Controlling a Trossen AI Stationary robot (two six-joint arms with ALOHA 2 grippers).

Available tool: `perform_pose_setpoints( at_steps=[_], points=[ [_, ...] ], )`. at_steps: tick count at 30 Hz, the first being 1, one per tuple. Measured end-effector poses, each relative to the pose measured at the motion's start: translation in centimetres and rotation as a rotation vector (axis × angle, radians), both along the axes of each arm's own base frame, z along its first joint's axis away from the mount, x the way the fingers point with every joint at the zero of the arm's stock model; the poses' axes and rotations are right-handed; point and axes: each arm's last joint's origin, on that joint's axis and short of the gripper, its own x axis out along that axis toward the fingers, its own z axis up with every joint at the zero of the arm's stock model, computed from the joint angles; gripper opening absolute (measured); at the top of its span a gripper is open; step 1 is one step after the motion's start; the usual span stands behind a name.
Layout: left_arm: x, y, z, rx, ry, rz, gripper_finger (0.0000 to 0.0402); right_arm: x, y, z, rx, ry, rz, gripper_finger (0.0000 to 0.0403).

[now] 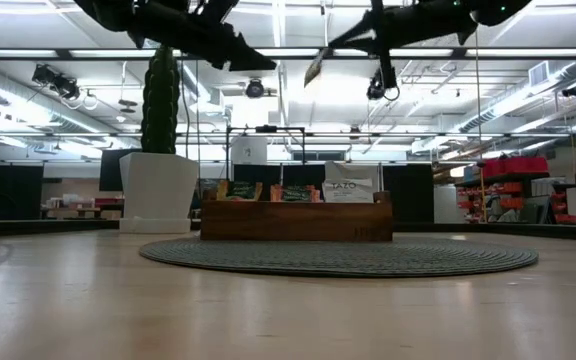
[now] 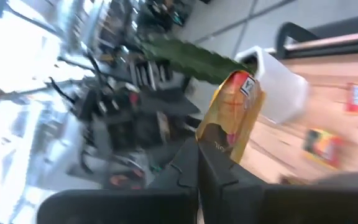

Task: Pick & Place Tea
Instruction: Put the orange tea bag into the left section of the wooden organizer

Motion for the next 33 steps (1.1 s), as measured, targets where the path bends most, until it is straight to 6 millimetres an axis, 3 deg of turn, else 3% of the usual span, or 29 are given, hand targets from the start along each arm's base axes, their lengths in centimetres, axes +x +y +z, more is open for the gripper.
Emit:
perform_pose_setpoints(
  at_steps=[10,17,25,33],
  points=[
    [0.6,-1.2,1.5,0.148,-0.107,0.096,0.0156,0.1,0.2,2.1,0.124,-0.255,-0.093,0.0],
    [0.6,-1.3,2.4,0.258,-0.173,0.116,0.0156,0.6,1.3,2.4,0.201,-0.306,-0.139,0.0],
    [2.1,-1.3,1.3,0.361,-0.141,0.093,0.0156,0.8,1.9,2.7,0.22,-0.353,-0.183,0.0],
    [3.4,-2.1,1.1,0.385,-0.242,0.074,0.0156,1.0,2.4,2.6,0.225,-0.351,-0.199,0.0]
  ],
)
